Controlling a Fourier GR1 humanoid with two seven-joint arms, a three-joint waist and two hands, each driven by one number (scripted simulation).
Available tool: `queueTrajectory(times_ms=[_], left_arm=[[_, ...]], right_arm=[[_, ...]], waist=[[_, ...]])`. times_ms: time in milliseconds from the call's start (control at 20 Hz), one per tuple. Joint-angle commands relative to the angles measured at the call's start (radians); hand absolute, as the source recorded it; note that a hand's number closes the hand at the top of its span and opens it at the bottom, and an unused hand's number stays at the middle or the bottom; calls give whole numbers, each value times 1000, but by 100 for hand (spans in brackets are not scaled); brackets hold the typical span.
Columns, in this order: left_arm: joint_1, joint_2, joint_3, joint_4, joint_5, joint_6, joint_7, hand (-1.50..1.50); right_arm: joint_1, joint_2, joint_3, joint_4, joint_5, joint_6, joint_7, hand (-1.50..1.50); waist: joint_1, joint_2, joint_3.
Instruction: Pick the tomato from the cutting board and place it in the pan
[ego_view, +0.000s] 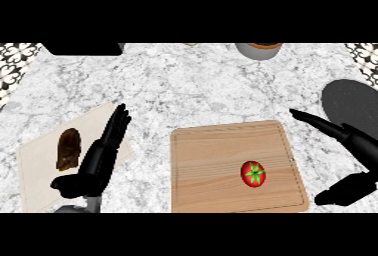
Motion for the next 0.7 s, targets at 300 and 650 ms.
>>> queueTrajectory(times_ms=[300,650], left_arm=[[-57,19,60,52,29,-47,3,0],[-75,-61,29,35,-45,23,42,0]], right_arm=[[-128,75,309,15,367,26,206,-150],[-48,140,357,5,531,14,268,-150]], waist=[[9,4,1],[-5,0,1]])
